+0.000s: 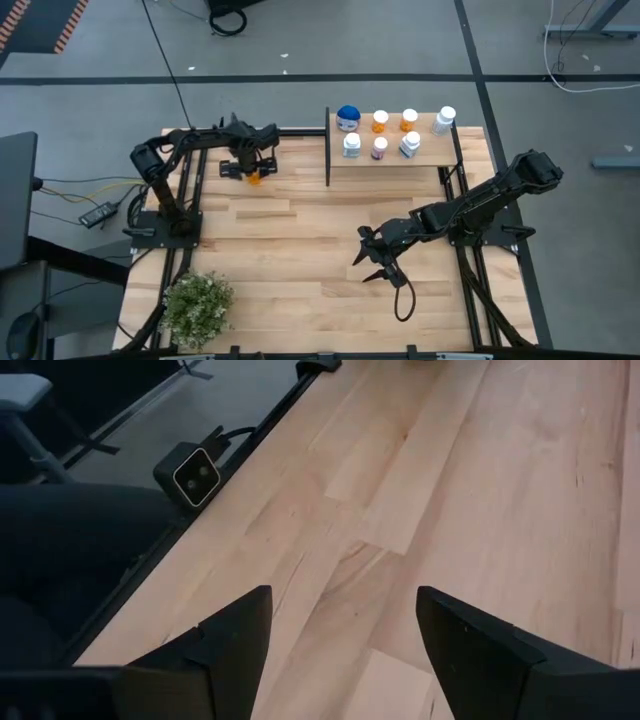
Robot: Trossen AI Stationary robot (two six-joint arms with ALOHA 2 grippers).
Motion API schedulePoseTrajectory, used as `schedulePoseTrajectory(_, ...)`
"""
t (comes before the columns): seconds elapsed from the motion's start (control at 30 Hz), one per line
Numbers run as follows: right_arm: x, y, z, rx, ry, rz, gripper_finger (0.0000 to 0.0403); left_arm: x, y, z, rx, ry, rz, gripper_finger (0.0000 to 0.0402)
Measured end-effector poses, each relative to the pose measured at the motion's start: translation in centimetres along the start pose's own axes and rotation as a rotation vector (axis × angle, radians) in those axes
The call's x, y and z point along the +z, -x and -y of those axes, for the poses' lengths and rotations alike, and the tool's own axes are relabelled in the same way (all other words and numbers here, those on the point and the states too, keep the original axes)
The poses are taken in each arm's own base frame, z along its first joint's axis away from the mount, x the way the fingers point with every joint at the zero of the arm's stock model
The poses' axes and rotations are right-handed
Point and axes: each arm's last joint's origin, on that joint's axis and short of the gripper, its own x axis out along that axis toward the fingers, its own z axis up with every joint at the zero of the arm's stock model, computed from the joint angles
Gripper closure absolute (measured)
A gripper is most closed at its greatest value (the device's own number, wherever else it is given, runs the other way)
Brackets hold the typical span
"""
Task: Pick and place medicine bottles onto shelf by color
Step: Put the orange pill bottle on the shelf
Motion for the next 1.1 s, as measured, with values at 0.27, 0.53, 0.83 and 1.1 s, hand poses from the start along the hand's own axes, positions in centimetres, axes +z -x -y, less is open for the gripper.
schedulePoseTrajectory(0.27, 0.0, 0.0, 0.0, 0.0, 0.0, 0.0, 0.0146, 0.7, 0.9, -0.5, 0.006, -0.05, -0.017, 0.0116)
schedulePoseTrajectory(0.53, 0.0, 0.0, 0.0, 0.0, 0.001, 0.0, 0.0146, 4.1, 5.3, 0.0, -0.091, -0.198, 0.064, 0.0116)
schedulePoseTrajectory(0.83, 0.0, 0.0, 0.0, 0.0, 0.015, 0.002, 0.0146, 5.7, 5.6, -1.2, -0.072, -0.15, 0.009, 0.0116)
schedulePoseTrajectory(1.1, 0.1, 0.0, 0.0, 0.0, -0.008, 0.015, 0.0146, 5.6, 1.0, 1.1, -0.011, -0.264, -0.133, 0.0116)
